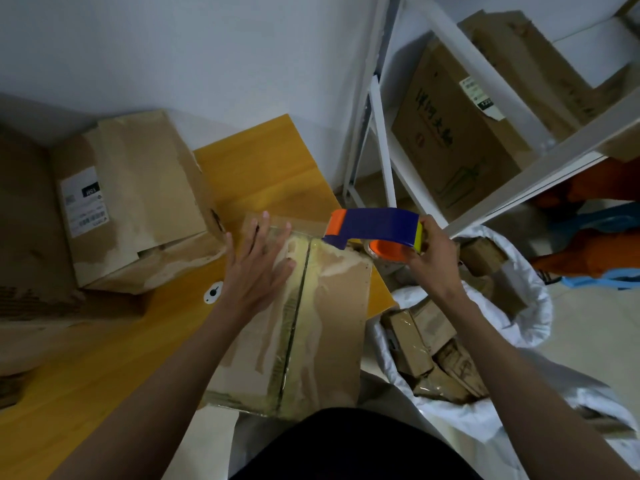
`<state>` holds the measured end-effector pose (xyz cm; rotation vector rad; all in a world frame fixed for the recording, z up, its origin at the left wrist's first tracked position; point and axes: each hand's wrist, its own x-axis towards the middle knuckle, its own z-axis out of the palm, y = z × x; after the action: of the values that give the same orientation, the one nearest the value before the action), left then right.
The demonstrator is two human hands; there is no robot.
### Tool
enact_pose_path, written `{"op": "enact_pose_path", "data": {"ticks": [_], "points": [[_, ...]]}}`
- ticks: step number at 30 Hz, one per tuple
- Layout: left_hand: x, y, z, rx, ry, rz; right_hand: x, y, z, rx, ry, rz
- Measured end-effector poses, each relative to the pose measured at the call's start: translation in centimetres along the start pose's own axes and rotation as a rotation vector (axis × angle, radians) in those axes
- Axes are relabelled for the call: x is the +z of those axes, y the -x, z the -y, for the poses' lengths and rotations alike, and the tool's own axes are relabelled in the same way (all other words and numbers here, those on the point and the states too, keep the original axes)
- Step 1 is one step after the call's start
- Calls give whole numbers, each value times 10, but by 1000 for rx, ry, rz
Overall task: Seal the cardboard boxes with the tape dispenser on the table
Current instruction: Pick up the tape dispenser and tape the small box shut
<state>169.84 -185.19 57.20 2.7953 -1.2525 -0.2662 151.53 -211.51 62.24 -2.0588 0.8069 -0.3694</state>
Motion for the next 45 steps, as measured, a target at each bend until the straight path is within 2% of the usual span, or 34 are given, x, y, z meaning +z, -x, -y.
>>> {"op": "enact_pose_path", "data": {"ticks": [4, 9, 14, 18, 28, 35, 45], "points": [[2, -2, -3, -9, -29, 17, 4, 1, -2, 4, -56, 6], [-3, -2, -25, 58, -116, -39, 6, 2, -11, 17, -74, 26], [-4, -7, -56, 17, -3, -3, 5, 0, -16, 27, -59, 36], [3, -10, -67, 47, 65, 56, 5, 1, -18, 25, -47, 46], [-2, -13, -67, 24, -39, 114, -9, -3, -14, 24, -34, 74], [-2, -11, -74, 3, -19, 110, -45, 8, -35, 55, 17, 7], [-2, -12, -122, -78, 29, 136, -44, 1, -40, 29, 26, 20]]}}
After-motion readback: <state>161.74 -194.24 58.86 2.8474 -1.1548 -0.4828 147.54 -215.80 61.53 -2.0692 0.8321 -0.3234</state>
